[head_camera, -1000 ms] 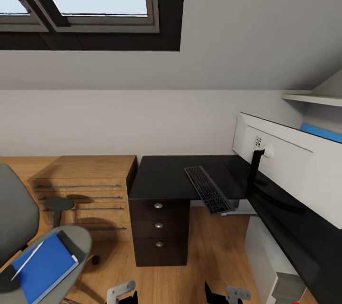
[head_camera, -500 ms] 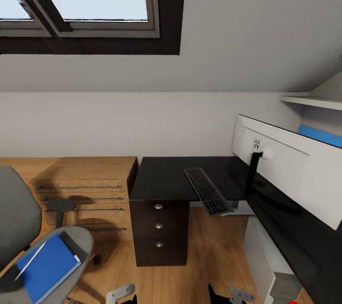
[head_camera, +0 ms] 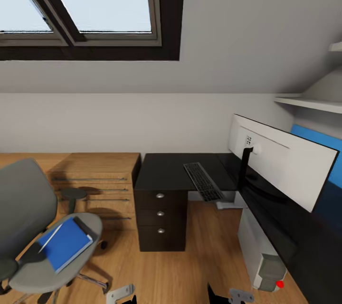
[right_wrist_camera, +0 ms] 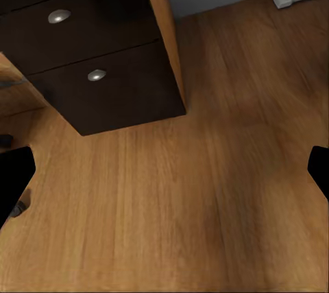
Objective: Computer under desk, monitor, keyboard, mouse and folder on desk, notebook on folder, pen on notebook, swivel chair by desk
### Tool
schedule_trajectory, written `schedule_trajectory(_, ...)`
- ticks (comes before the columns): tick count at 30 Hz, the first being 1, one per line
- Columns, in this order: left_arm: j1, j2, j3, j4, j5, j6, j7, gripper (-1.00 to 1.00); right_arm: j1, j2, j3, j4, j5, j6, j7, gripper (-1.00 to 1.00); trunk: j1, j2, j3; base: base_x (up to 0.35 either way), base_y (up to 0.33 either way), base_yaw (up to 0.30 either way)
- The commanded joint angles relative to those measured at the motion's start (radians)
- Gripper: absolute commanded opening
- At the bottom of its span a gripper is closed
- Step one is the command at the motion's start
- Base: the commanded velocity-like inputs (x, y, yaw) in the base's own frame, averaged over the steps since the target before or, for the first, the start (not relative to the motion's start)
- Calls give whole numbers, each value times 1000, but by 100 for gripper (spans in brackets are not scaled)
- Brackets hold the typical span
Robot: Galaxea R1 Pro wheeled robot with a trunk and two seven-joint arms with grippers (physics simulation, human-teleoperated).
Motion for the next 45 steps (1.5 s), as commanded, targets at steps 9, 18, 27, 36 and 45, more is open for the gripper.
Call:
schedule_trajectory(9,0,0,-1,-2,9,4,7,100,0,1,-9,0,9,-2,3,100,-35,62,27,-336,-42,269)
schedule_trajectory(18,0,0,-1,-2,9,4,8,100,0,1,-8,0,13,-2,3,100,-70,125,55,-340,-1,218)
schedule_trajectory(27,0,0,-1,-2,9,4,8,100,-1,1,-8,0,14,-2,5,100,-104,188,84,-341,0,21)
schedule_trajectory(36,0,4,0,-2,9,4,9,100,0,0,-8,0,15,-2,5,100,-139,251,112,-342,-4,2)
schedule_trajectory(45,0,10,0,-2,9,4,10,100,-1,-1,-8,0,16,-2,6,100,-173,314,140,-338,-131,0)
